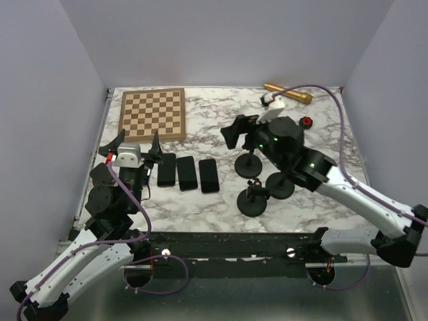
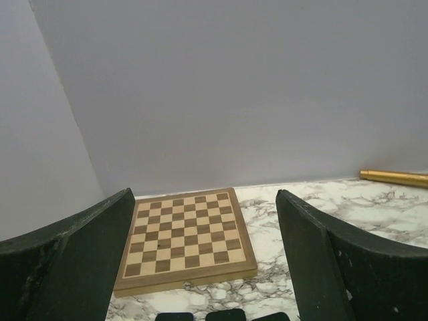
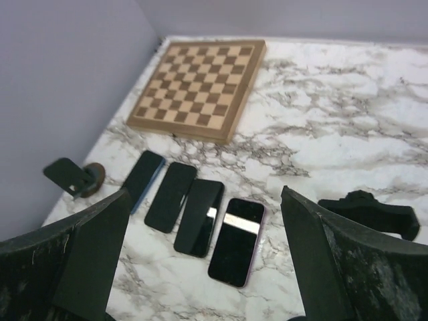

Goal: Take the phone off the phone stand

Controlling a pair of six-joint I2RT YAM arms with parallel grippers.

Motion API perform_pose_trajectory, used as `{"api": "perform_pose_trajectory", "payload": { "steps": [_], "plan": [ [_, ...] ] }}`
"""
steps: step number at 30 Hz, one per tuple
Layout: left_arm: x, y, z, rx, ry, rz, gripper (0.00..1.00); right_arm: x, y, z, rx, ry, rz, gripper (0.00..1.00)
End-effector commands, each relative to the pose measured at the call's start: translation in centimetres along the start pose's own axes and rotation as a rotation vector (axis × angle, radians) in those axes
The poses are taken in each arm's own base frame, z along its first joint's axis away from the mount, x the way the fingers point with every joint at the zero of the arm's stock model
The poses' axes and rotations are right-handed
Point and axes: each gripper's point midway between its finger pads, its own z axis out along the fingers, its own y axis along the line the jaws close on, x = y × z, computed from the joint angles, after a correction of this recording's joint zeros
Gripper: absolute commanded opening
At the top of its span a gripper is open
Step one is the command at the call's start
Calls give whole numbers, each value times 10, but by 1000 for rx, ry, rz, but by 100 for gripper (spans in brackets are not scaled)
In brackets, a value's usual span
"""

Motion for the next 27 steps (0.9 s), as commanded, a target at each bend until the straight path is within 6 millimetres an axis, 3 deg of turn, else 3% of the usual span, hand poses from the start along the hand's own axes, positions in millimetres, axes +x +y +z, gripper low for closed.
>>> {"api": "perform_pose_trajectory", "payload": {
  "steps": [1, 7, 10, 14, 18, 20, 27],
  "plan": [
    [-10, 13, -6, -44, -46, -10, 94, -50, -13, -48, -16, -216, 29, 100],
    [-29, 40, -22, -110, -128, -63, 94, -91, -63, -136, 60, -429, 69, 100],
    [-41, 57, -34, -155, -200, -87, 95, -105, -89, -179, 99, -532, 112, 100],
    [-51, 77, -48, -210, -268, -102, 95, -114, -109, -221, 91, -637, 163, 100],
    [-54, 87, -55, -253, -301, -99, 95, -119, -119, -243, 80, -704, 221, 100],
    [-55, 89, -55, -261, -297, -98, 95, -120, -119, -245, 78, -709, 217, 100],
    [-52, 86, -53, -252, -287, -84, 95, -111, -116, -226, 102, -666, 172, 100]
  ]
}}
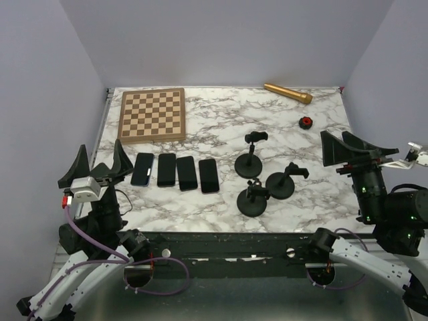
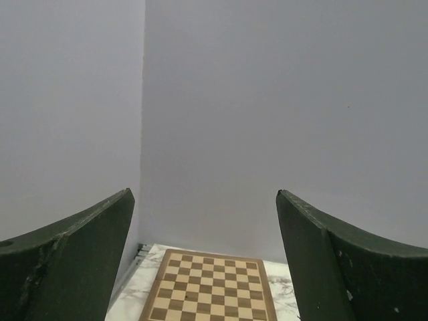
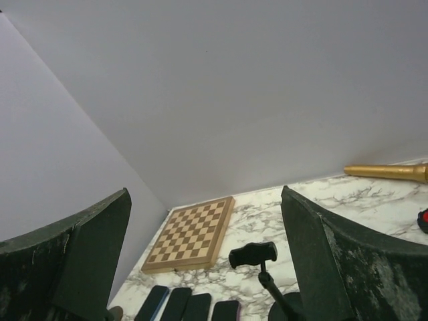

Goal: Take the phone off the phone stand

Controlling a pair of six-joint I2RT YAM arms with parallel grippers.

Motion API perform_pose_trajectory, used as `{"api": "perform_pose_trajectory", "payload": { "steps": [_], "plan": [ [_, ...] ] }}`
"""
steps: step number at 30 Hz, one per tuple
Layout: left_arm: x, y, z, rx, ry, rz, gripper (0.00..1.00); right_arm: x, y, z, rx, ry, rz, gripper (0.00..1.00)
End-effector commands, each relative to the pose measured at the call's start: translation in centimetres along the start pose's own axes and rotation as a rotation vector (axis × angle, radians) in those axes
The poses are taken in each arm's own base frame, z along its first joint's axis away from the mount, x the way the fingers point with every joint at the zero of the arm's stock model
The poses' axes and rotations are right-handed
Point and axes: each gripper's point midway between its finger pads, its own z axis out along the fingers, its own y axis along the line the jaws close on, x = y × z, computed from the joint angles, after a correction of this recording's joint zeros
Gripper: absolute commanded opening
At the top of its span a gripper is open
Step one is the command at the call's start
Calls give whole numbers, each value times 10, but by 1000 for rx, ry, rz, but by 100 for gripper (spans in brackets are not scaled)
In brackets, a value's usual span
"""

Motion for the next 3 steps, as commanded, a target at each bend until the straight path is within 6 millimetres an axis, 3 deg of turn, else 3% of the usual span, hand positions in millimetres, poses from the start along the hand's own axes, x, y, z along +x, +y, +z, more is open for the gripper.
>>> {"api": "perform_pose_trajectory", "payload": {
  "steps": [1, 3],
  "plan": [
    [1, 4, 0, -21, 8, 10, 95, 17, -2, 8, 28, 21, -44, 100],
    [2, 1, 0, -10, 8, 10, 95, 21, 6, 8, -25, 29, -53, 100]
  ]
}}
